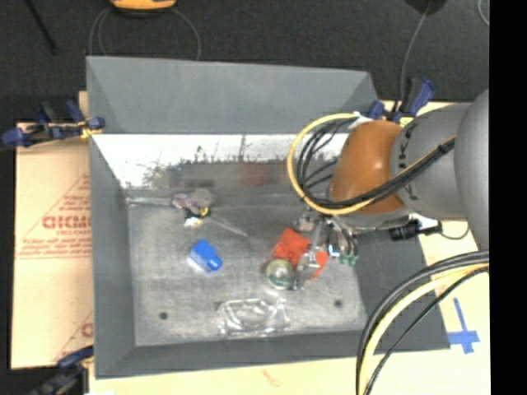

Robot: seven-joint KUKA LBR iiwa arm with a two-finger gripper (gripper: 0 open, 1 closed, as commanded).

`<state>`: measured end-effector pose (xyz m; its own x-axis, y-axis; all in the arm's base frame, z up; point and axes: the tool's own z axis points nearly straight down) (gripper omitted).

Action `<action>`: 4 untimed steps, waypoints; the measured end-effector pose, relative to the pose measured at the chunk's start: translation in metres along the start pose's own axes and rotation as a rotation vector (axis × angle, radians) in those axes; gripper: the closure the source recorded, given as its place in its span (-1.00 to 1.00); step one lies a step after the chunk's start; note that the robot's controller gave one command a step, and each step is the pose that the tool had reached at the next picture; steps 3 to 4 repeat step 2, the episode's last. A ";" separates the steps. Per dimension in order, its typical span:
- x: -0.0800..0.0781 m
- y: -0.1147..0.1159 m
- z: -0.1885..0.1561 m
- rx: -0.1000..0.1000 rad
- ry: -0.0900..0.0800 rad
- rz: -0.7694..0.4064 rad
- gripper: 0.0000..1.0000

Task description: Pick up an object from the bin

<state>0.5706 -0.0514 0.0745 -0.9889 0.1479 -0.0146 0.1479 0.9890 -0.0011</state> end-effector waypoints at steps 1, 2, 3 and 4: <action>-0.002 -0.001 -0.002 0.001 -0.006 -0.004 1.00; 0.011 -0.013 -0.136 0.000 0.004 -0.234 1.00; 0.011 -0.013 -0.136 0.000 0.004 -0.234 1.00; 0.011 -0.013 -0.136 0.000 0.004 -0.234 1.00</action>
Offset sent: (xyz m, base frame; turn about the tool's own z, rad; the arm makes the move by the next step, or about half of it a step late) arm 0.0000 0.0000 0.0000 0.0000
